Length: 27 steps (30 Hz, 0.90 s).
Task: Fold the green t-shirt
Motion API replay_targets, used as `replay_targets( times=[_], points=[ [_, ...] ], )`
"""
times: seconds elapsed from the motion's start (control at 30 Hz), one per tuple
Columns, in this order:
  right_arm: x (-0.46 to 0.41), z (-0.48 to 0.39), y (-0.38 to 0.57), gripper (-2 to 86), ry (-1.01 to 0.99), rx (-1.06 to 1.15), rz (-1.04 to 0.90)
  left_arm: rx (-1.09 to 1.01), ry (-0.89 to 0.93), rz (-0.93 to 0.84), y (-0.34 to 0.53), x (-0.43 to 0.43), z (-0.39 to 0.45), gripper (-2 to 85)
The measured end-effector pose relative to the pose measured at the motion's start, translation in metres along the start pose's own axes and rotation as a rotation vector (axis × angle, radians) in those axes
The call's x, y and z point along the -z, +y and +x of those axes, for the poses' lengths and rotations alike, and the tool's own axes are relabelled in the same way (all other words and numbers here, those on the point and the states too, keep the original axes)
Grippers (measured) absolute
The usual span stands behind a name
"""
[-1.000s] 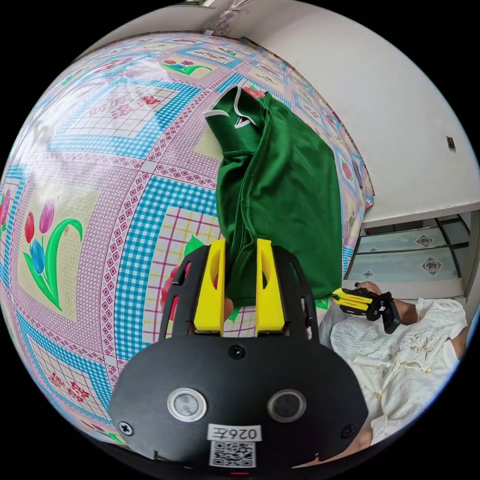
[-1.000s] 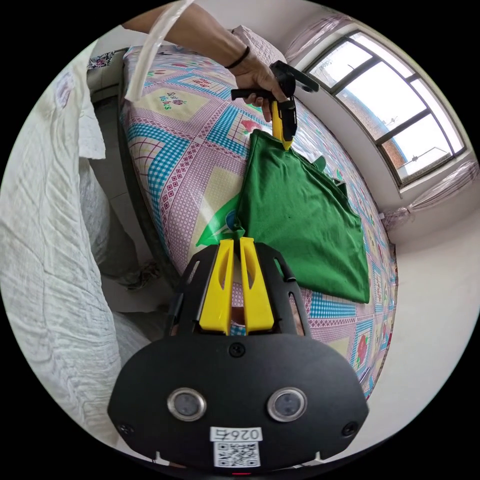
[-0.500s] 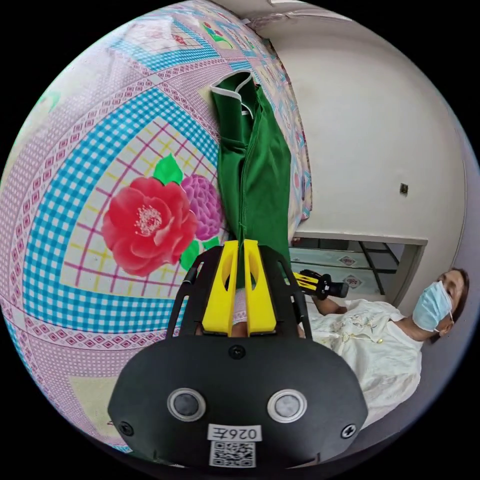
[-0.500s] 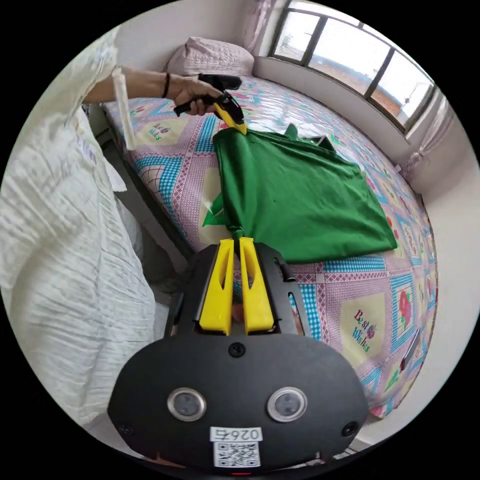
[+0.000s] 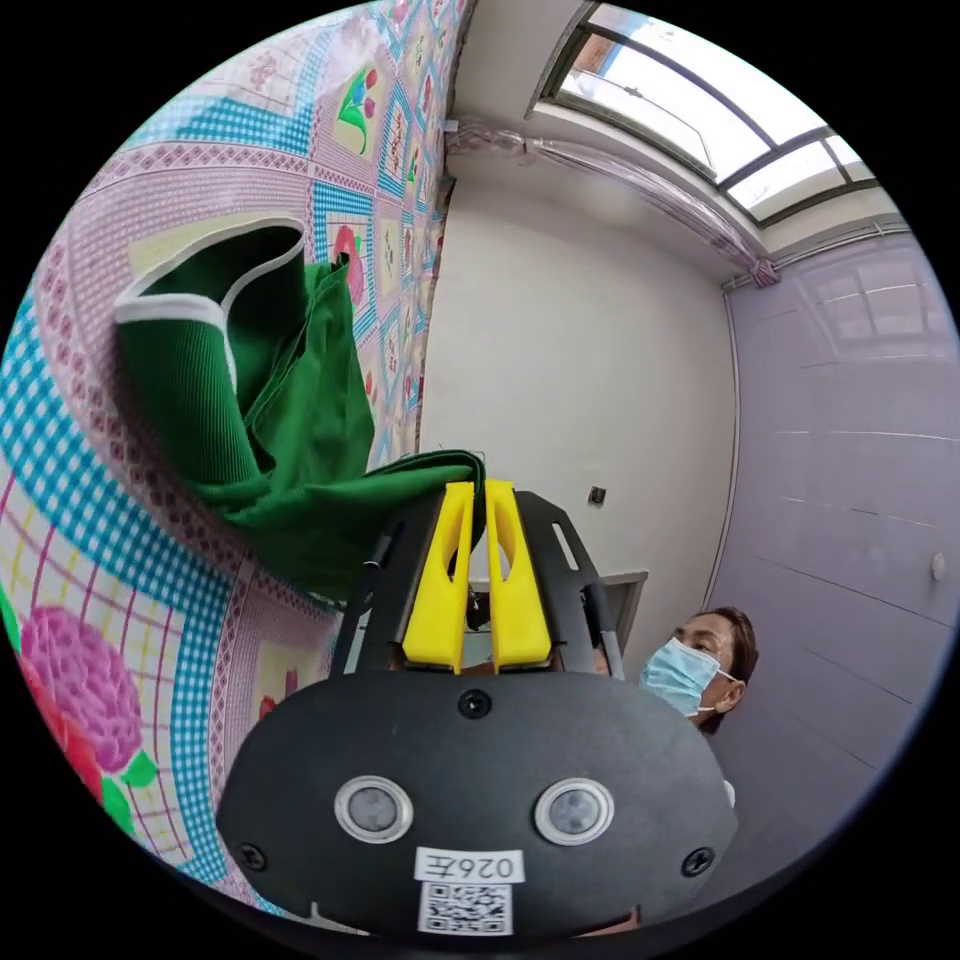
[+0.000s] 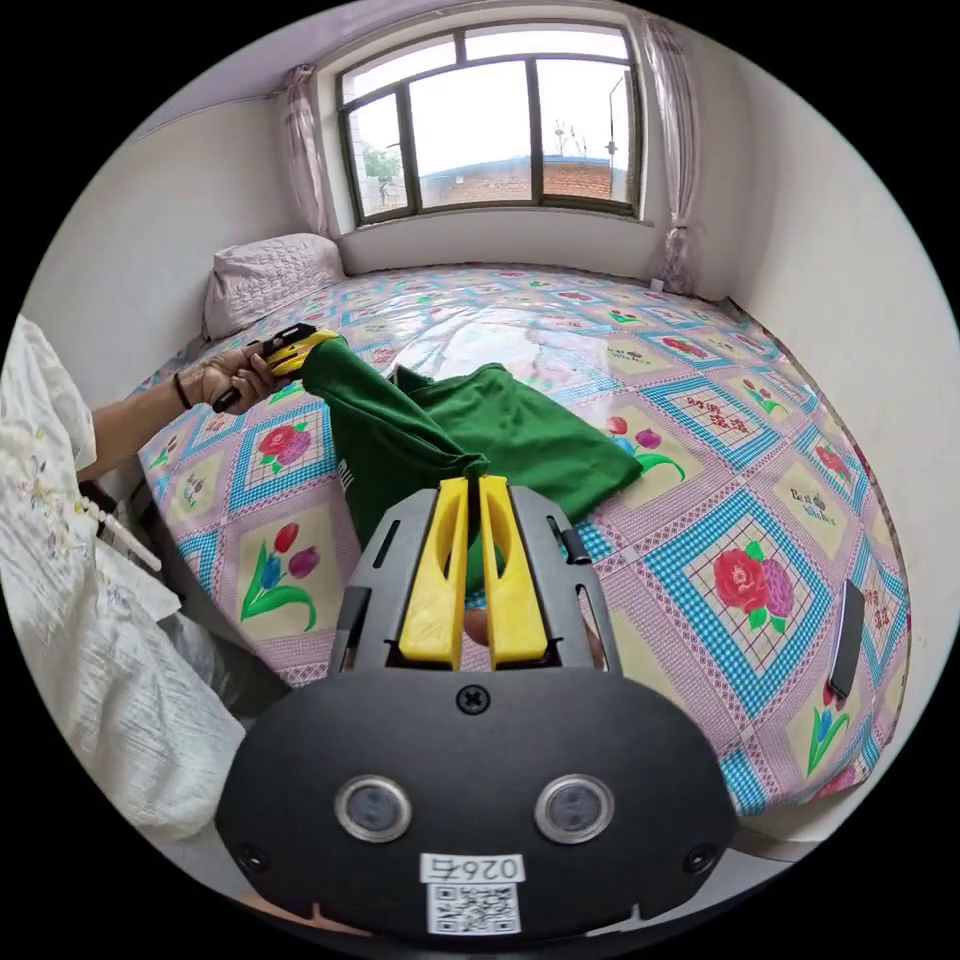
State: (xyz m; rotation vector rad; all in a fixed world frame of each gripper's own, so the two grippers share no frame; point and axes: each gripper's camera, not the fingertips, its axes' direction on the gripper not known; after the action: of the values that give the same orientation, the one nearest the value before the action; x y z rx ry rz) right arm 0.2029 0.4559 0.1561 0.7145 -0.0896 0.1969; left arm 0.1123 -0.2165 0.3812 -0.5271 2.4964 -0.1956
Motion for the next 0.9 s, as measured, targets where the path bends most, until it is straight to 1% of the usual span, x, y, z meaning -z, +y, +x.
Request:
replay_targets(
  times=[0.07,0.1,0.17,0.27,0.37,0.47,0.53,0.6,0.63,0.67,0.7,0.77,0.83,0.9],
  points=[
    [-0.017,0.063,-0.036,-1.2,-0.040,-0.096,0.010,0.037,0.003,0.039,-0.044,-0.020,-0.014,0.0],
    [-0.022,0.078,-0.044,-1.2,-0.053,-0.122,0.011,0.051,-0.001,0.050,-0.053,-0.024,-0.018,0.0],
    [-0.043,0.137,-0.072,-1.3,-0.108,-0.213,-0.009,0.092,-0.047,0.079,-0.087,-0.038,-0.034,0.5],
    [-0.071,0.194,-0.095,-1.3,-0.182,-0.309,-0.056,0.150,-0.109,0.105,-0.115,-0.049,-0.055,2.0],
    [-0.091,0.230,-0.107,-1.0,-0.257,-0.383,-0.110,0.168,-0.100,0.114,-0.130,-0.055,-0.067,5.8],
    [-0.093,0.245,-0.109,0.6,-0.322,-0.443,-0.125,0.135,-0.045,0.131,-0.134,-0.051,-0.059,9.7],
    [-0.083,0.249,-0.108,2.2,-0.346,-0.472,-0.100,0.102,-0.003,0.139,-0.130,-0.045,-0.047,10.5],
    [-0.068,0.253,-0.104,3.9,-0.369,-0.506,-0.071,0.018,0.017,0.157,-0.120,-0.040,-0.026,7.7],
    [-0.056,0.256,-0.101,4.7,-0.391,-0.531,-0.039,-0.048,0.035,0.168,-0.110,-0.038,-0.010,3.3],
    [-0.042,0.258,-0.097,5.5,-0.399,-0.555,-0.003,-0.099,0.036,0.161,-0.099,-0.038,0.005,1.3],
    [-0.035,0.258,-0.095,5.9,-0.399,-0.567,0.011,-0.117,0.021,0.146,-0.094,-0.040,0.011,0.3],
    [-0.006,0.245,-0.093,5.2,-0.391,-0.561,0.052,-0.148,-0.133,0.049,-0.076,-0.058,0.031,-0.5],
    [0.007,0.223,-0.100,3.5,-0.380,-0.519,0.051,-0.170,-0.218,-0.033,-0.067,-0.081,0.039,-0.8],
    [0.009,0.195,-0.110,1.8,-0.379,-0.459,0.033,-0.192,-0.240,-0.093,-0.062,-0.107,0.041,-0.9]
  ],
)
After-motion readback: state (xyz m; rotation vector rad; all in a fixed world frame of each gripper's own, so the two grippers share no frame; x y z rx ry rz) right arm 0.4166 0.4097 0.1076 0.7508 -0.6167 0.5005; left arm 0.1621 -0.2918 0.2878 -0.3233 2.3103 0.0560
